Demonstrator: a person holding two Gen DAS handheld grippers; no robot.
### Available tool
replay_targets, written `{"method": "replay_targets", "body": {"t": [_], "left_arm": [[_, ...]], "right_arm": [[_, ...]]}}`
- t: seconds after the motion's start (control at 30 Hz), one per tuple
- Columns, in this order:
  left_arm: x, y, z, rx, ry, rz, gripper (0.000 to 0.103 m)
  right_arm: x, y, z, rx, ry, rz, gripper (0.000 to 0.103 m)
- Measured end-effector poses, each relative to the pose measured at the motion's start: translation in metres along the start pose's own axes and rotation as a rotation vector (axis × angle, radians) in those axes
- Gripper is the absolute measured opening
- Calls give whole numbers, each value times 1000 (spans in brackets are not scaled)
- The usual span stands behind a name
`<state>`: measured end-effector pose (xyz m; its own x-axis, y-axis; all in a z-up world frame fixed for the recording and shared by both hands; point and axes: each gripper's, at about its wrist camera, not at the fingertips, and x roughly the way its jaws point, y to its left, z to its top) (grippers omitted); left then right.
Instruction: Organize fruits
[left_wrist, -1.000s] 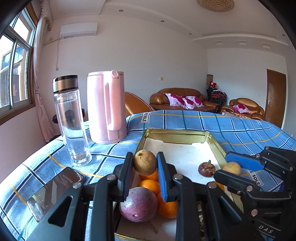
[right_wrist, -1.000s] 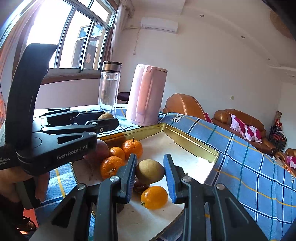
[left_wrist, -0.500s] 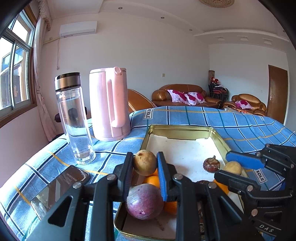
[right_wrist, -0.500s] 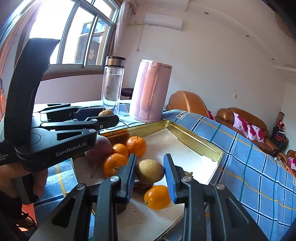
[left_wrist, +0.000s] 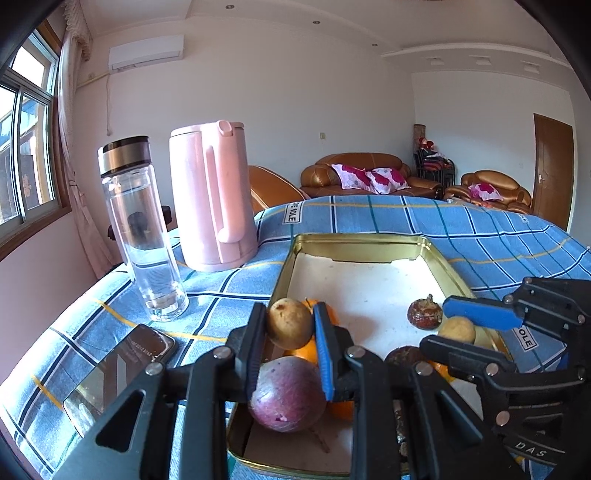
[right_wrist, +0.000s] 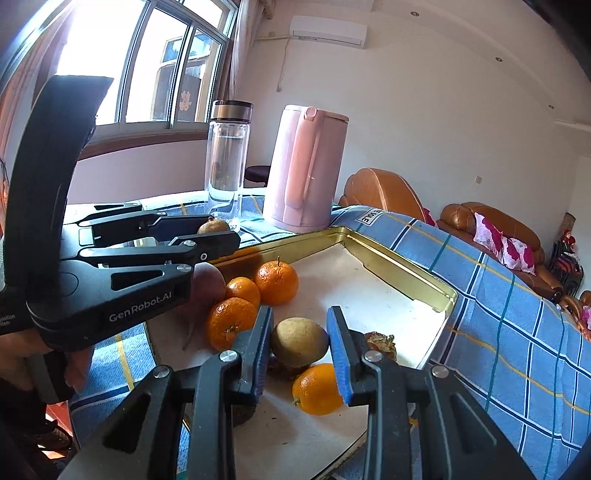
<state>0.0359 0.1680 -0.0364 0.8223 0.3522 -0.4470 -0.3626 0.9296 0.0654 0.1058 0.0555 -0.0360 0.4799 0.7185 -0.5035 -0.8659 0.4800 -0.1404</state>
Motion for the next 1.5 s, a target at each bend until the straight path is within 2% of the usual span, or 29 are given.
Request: {"method": "replay_targets", "body": {"t": [0.3, 0.37, 0.4, 0.43, 0.47, 0.5, 0.57, 0.63, 0.7, 0.77, 0.83, 0.9, 1.1, 1.23, 1.5], "left_arm": [[7, -2, -2, 16, 48, -10, 28], [7, -3, -3, 17, 48, -10, 29], [7, -3, -3, 19, 50, -8, 30], [7, -4, -3, 21, 51, -4, 38], [6, -5, -4, 23, 49, -3, 42], [5, -5, -4, 25, 44, -1, 48], [2, -5, -4, 20, 32, -2, 53], [-1, -4, -3, 10, 20, -2, 65], [-6, -4, -2, 6, 2, 8, 74], [-13, -5, 1, 3, -22, 4, 77], [-20, -5, 4, -6, -46, 7, 91], [-30, -6, 8, -14, -82, 11, 98], [-49, -16, 17, 0, -136, -3, 101], [-59, -23, 22, 11, -159, -11, 103], [-68, -33, 24, 30, -179, -17, 103]], "right_arm": [[7, 2, 0, -9, 34, 6, 32], [7, 2, 0, -8, 36, 5, 36], [7, 2, 0, -7, 35, 4, 49], [6, 2, 0, -8, 29, 1, 59], [4, 2, 0, -8, 19, -1, 76], [2, 2, 0, -9, 7, -4, 80], [0, 2, -1, -5, 2, -12, 80], [-2, 0, -1, 5, -3, -26, 80], [-8, -4, -3, 20, -14, -46, 80], [-17, -11, -7, 40, -26, -83, 80], [-26, -20, -11, 75, -40, -121, 80], [-36, -31, -15, 113, -46, -166, 82], [-71, -54, -18, 192, -115, -240, 85], [-94, -58, -17, 198, -167, -287, 91], [-113, -56, -16, 194, -204, -308, 92]]}}
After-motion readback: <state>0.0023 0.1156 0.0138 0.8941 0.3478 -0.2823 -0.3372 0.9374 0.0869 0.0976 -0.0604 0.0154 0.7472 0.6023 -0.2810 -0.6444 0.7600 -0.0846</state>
